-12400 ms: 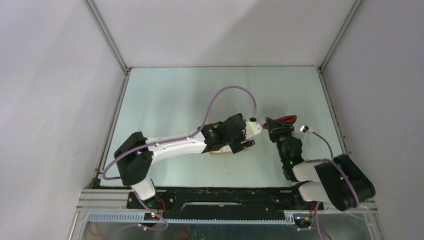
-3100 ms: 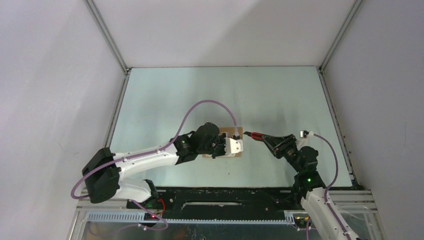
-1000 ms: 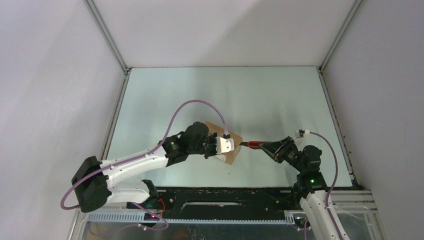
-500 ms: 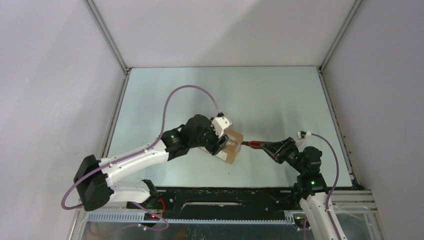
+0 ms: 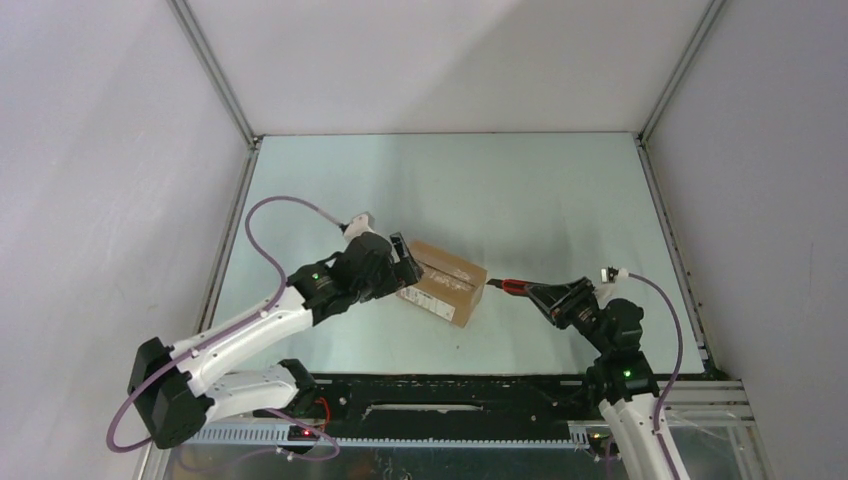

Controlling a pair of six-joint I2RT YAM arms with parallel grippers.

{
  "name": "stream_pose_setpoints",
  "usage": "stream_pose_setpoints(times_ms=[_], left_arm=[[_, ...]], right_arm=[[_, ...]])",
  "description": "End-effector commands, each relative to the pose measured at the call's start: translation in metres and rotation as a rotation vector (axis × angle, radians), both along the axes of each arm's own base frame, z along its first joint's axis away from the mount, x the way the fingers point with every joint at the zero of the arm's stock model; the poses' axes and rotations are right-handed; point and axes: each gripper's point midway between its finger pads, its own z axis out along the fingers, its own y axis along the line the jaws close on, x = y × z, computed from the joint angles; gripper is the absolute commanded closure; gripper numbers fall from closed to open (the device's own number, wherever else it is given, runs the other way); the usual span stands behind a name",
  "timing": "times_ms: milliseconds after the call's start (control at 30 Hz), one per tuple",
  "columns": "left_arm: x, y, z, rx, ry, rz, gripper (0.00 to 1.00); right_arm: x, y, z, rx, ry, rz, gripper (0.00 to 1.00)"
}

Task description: Unpack the express box

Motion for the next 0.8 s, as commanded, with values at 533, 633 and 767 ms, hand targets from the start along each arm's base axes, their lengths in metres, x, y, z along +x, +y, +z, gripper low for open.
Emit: stream_pose_setpoints(times_ms=[533, 633, 767], left_arm=[[0.021, 0.024, 0.007, 0.081, 0.039, 0.459, 0.00], [0.023, 0.035, 0.011, 0.132, 0.034, 0.480, 0.00], [0.031, 0.017, 0.018, -0.075, -0.033, 0.405, 0.00]], right_arm=[[0.039, 0.002, 0.035, -0.164, -0.166, -0.103, 1.00], [0.043, 0.020, 0.038, -0.182, -0.188, -0.063, 1.00], [0.048, 0.034, 0.038, -0.204, -0.199, -0.036, 1.00]])
